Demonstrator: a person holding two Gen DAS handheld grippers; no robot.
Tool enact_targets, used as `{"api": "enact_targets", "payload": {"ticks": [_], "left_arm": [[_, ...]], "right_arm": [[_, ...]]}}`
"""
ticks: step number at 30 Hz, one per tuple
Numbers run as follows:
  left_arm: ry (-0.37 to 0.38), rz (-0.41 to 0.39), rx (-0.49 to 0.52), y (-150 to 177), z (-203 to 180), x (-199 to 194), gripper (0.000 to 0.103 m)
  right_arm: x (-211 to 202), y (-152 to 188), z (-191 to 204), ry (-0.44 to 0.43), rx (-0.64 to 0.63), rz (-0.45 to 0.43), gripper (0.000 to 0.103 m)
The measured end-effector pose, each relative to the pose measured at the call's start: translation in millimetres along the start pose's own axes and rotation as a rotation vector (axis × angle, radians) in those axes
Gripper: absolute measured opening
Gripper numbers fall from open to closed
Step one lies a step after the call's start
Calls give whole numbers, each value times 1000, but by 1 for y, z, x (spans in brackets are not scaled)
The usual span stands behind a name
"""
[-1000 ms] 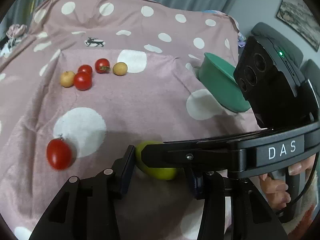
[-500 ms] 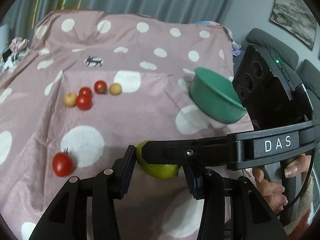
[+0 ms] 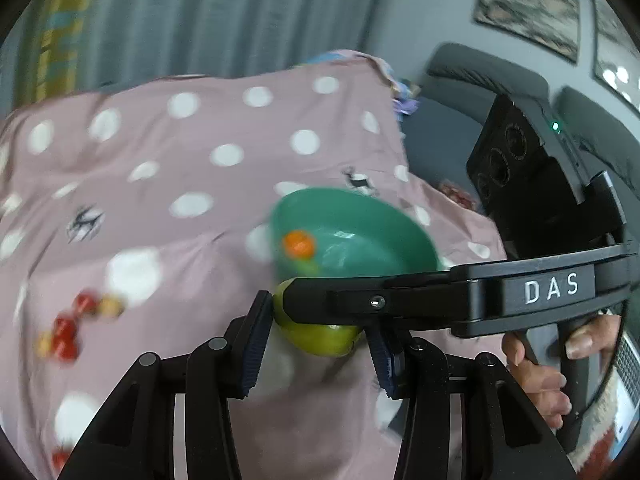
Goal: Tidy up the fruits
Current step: 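Lower the green fruit into the bowl and open the right gripper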
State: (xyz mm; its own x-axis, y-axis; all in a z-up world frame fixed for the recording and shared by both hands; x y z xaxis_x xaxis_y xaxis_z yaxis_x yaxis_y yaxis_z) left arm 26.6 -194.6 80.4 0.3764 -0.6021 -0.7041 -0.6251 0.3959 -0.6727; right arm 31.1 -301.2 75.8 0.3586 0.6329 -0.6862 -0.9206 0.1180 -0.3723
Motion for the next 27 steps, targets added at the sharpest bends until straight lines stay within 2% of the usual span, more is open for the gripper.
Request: {"api": "enact_targets", "payload": {"ticks": [5,8,12,14,19,20,21,22,23,25,27], "left_arm": [[63,73,82,-43,-36,51,45],[128,146,69,-54,-52,86,43],[139,195,98,-42,-69,114,40],[175,227,75,-41,-70,121,38],[156,187,72,-47,-72,110,39],[144,178,68,-47,-70,106,41],[112,180,60,-48,-67,103,45],[87,186,50,-48,-63,100,59],[53,191,23,-48,-57,94,78],[25,166,-23,-46,-43,79,94],[38,141,-44,-38,-34,61,97]], "right_arm": [[-41,-23,-50,188,128,-65,36],[-54,-22,-81,286,192,-111,36],[-58,-15,-114,277,268,-98,36],[-60,-14,-121,313,263,-108,36],[-69,-14,-123,279,284,-141,38],[-73,-13,-122,287,297,-156,39],[-74,-14,-116,292,301,-164,46],[-77,-13,-110,299,296,-171,56],[-81,-10,-104,308,282,-180,62],[-86,-5,-92,328,263,-195,81],[-90,4,-82,346,255,-195,87]]}}
Point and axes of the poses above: each gripper's, at about its wrist camera, not at the fingertips, and x roughly the way its jaws point, z to its left, y to its underside, the point moved 4 cm from there along x, roughly the way its jaws point, and after that the axes turned 12 degrees about z, right-handed, at the moved point
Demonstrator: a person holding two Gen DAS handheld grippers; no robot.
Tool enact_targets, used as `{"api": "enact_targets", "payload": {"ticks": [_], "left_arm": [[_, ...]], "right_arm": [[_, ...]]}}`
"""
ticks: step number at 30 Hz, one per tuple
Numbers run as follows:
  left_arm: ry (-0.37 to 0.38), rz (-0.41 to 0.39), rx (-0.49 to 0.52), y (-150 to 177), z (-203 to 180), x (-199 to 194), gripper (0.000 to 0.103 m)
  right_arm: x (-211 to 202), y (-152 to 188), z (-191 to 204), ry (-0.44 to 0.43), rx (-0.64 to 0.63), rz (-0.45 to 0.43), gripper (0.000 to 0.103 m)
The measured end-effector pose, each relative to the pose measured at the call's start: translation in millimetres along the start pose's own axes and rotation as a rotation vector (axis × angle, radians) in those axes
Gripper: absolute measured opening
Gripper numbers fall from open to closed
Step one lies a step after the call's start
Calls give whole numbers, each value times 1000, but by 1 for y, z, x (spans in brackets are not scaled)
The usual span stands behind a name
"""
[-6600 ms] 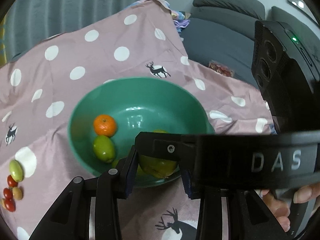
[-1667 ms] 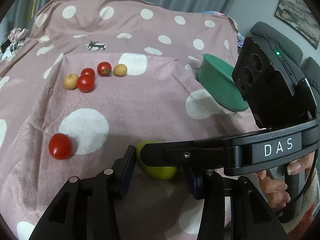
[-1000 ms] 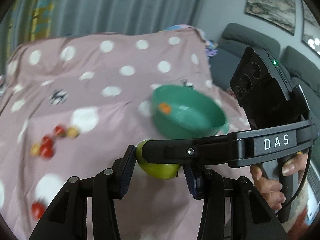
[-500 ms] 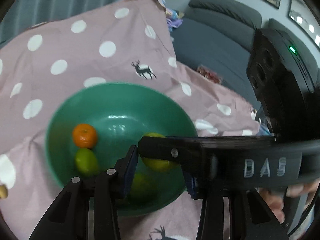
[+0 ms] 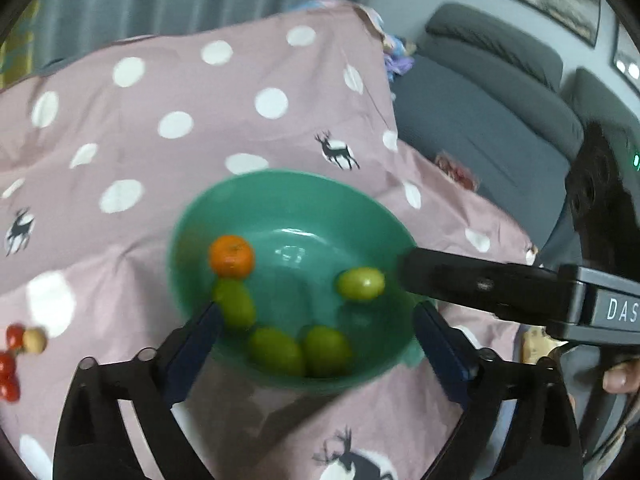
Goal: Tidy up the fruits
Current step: 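Lower the green fruit into the bowl and open the right gripper, then close the right gripper on a red tomato while the left gripper grasps another red tomato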
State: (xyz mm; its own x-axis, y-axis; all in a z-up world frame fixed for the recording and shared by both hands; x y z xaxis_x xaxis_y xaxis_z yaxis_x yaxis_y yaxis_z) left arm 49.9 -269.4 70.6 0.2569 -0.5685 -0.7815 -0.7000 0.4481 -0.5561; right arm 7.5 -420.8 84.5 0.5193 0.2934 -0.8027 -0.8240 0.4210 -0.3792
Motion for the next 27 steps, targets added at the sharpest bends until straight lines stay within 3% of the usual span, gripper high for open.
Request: {"api": "enact_targets", "payload": {"ticks": [3,5,8,11,12,14,15,20,24,27], "left_arm": [[29,-17,-66,24,24,-28,101],[20,-36,-114,49,48,-49,102],[25,-71,-156,99,92,-82,102],[-96,-175,-254,136,133,-104,102],[-178,-212,-305,150,151,-110,102],[-293,-143,-327,161,171,-107,102],[-302,-114,-336,165,177,-105,102],[-181,-73,-411,179,196,-106,102],[-275,-70,-393,191,199,-114,102],[-200,-66,-369,202,203,-121,102]], "right_arm": [[-10,20,5,-19,-24,8,100],[-15,29,5,-48,-5,-2,102],[-18,38,11,-27,10,-19,103],[-9,41,23,-5,10,3,103],[-5,41,28,-8,9,13,103],[4,40,39,-30,8,32,103],[8,39,46,-46,9,42,103],[27,39,94,-43,-63,57,103],[58,46,133,-83,-148,137,103],[87,57,161,-86,-203,216,103]]}}
Point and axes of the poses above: each gripper's, at about its wrist camera, not at the fingertips, and x roughly the way its jaws point, z to its left, y to its underside, the point moved 4 cm from there along x, roughly the way its jaws point, and after that the axes turned 12 degrees about z, right-handed, at the moved point
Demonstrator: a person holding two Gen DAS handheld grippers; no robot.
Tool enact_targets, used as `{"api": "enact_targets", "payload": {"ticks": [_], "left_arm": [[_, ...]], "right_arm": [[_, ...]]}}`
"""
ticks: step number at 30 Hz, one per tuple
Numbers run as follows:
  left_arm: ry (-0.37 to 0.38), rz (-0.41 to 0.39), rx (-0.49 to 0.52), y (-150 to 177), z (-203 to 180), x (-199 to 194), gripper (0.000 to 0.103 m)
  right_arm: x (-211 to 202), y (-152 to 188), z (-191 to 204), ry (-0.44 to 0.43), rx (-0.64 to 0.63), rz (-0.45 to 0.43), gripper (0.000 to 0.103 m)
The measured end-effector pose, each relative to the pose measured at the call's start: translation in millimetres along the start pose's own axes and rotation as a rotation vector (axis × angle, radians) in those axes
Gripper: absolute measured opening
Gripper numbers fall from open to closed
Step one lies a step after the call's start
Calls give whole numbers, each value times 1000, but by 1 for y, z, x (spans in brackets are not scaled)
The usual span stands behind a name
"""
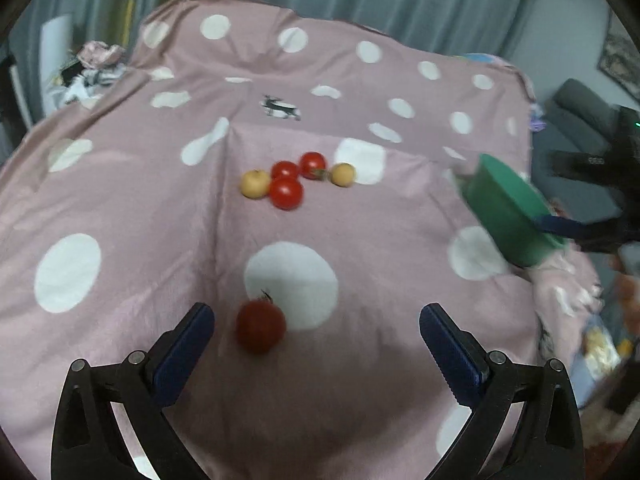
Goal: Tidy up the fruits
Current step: 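Close the right gripper on a red tomato while the left gripper grasps another red tomato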
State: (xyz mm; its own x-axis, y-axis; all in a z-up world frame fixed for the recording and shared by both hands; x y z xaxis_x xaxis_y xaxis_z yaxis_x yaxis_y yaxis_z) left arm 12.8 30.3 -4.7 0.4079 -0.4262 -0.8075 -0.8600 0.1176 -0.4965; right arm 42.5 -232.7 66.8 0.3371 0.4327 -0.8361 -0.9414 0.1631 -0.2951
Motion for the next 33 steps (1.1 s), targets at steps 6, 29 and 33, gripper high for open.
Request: {"api": "enact_targets", "payload": {"ticks": [6,29,33], "left_arm": [[65,-39,91,16,2,-15,102],[-70,161,76,-6,5,25,52],[-71,146,72,-9,7,27,52]], "right_arm": [[60,6,43,-3,-105,135,101],[162,-36,88,-57,-133,183,53],[170,-39,85,-79,-124,193,46]]}}
Point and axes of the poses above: each gripper's, at about its wrist camera, not at the fingertips, and x roughly the way its jaws point, z to its left, y to its underside, the point moved 4 cm from there along x, roughly the way its jaws point, and after that the axes turned 12 degrees about z, right-handed, at the moved point
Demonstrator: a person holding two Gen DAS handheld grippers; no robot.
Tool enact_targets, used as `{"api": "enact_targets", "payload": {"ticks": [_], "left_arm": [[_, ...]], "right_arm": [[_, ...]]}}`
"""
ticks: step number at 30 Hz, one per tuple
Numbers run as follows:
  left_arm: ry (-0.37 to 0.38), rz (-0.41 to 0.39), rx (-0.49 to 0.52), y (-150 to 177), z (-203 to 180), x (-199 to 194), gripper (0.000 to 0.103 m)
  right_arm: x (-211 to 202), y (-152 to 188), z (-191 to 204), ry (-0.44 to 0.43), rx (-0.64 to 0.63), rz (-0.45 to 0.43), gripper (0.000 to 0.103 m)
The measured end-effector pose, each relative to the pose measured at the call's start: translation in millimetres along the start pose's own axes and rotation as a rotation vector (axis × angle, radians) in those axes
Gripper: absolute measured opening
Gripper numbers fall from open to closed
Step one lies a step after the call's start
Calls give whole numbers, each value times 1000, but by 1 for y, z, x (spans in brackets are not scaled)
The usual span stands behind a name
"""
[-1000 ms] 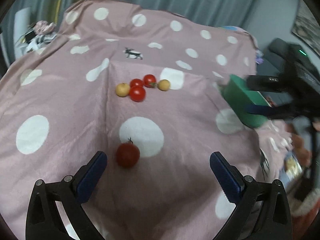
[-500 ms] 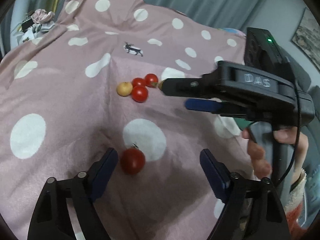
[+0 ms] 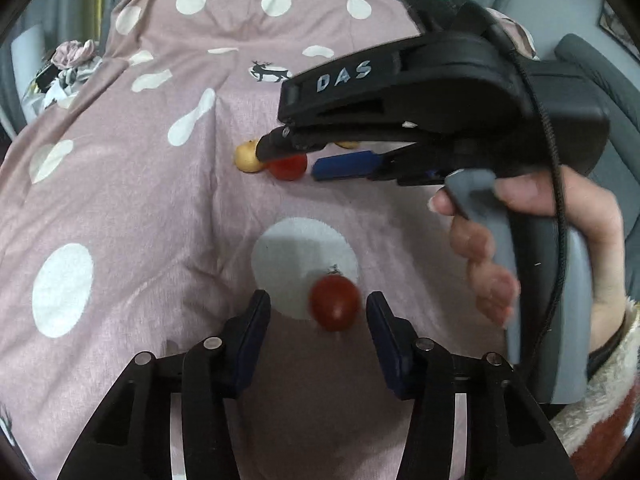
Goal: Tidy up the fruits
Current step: 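Close the right gripper on a red tomato while the left gripper grasps another red tomato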
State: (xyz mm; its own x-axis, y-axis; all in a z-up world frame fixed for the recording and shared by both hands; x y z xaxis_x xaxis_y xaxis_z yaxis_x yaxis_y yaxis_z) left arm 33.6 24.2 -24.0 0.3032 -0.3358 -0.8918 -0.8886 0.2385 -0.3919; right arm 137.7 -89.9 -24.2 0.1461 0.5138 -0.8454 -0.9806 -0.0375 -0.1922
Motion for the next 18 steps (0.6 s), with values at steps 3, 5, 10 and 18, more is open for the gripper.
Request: {"api": "enact_targets", "payload": {"ticks": [3,5,10,18], "left_arm": [[-3,-1,-17,-2,0,1,50],[-38,6,-5,-1,-3,4,34],[-97,-6,16,0,-8,7,28],[-36,-32,-38,1,-1,0,28]], "right_arm": [[5,-4,-1,16,-13,-1,33],[5,-5,-2,6,-16,-4,31],[3,-5,-8,-27,1,-7,31],[-12,0,-13,-37,17,-23,31]]}}
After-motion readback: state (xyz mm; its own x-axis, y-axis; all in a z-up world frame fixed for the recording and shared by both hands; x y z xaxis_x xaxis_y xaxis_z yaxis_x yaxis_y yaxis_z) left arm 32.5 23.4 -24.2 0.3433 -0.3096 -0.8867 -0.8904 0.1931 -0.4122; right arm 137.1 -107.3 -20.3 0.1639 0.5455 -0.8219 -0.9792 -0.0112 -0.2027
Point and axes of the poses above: each gripper's, at about its wrist camera, not at the fingertips, and x roughly the way its jaws point, z to its left, y to its underside, the point moved 4 cm from there along x, roughly the way its jaws point, and after that the axes turned 12 degrees about z, right-handed, at the moved point
